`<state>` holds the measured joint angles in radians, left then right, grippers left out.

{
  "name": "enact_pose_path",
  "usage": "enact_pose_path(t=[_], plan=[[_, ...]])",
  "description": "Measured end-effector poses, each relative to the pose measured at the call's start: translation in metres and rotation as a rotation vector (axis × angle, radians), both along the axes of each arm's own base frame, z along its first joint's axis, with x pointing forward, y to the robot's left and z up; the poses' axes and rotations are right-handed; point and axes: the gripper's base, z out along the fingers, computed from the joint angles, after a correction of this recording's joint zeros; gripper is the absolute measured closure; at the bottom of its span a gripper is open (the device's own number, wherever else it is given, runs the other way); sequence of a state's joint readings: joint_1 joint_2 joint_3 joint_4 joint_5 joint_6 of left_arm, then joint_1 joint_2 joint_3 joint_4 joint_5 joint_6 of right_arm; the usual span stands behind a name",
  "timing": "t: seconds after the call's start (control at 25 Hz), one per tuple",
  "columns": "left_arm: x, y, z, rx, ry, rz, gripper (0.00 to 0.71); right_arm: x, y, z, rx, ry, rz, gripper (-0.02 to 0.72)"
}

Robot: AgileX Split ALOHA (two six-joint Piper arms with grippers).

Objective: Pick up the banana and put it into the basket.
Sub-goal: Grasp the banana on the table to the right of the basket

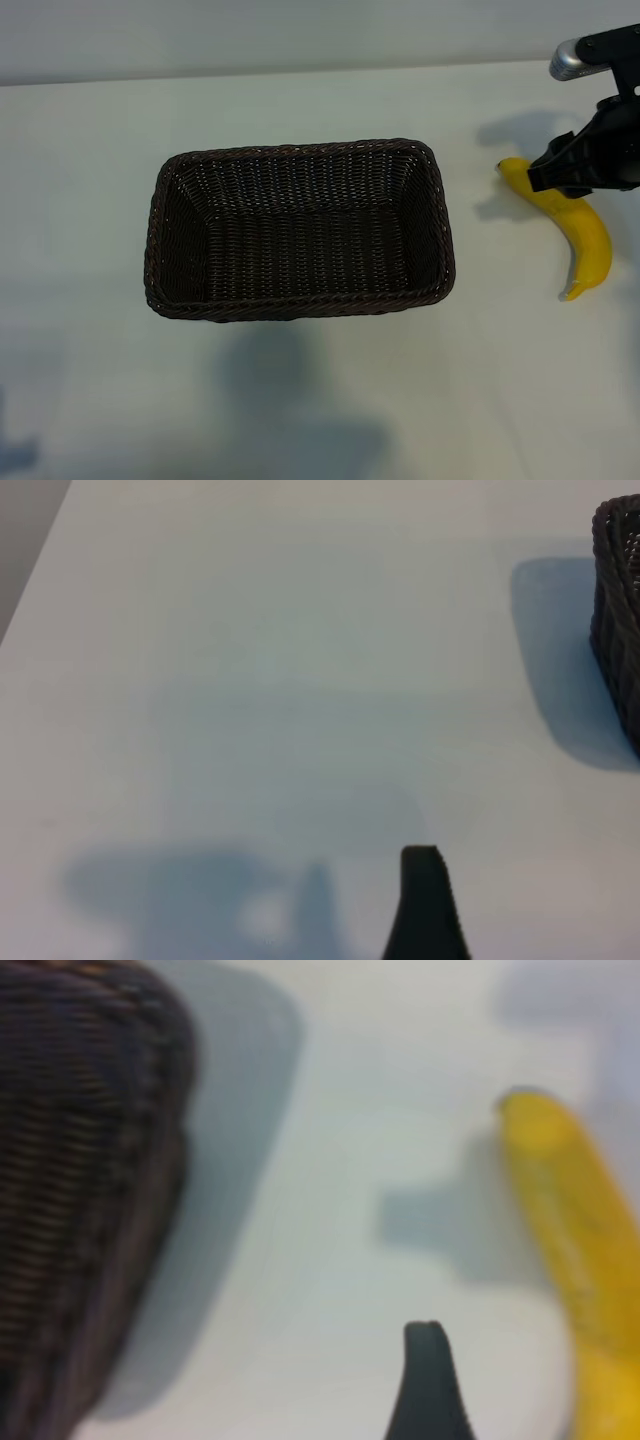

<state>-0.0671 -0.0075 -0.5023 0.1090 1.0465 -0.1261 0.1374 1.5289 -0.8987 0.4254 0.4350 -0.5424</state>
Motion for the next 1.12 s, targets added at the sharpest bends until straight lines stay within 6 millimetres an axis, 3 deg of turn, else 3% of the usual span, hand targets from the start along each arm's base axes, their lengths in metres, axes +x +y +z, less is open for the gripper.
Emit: enact_pose_path(t=[0.24, 0.8, 1.12], plan=[[0.000, 0.000, 0.000, 0.002, 0.000, -0.001, 0.171, 0.008, -0.004, -0.012, -0.065, -0.005, -0.011, 0.187], [0.000, 0.000, 0.000, 0.002, 0.000, -0.001, 0.171, 0.029, -0.006, -0.068, -0.151, 0.051, 0.008, 0.187], [0.000, 0.000, 0.000, 0.002, 0.000, -0.001, 0.171, 0.035, -0.015, -0.081, -0.164, 0.055, -0.018, 0.187]])
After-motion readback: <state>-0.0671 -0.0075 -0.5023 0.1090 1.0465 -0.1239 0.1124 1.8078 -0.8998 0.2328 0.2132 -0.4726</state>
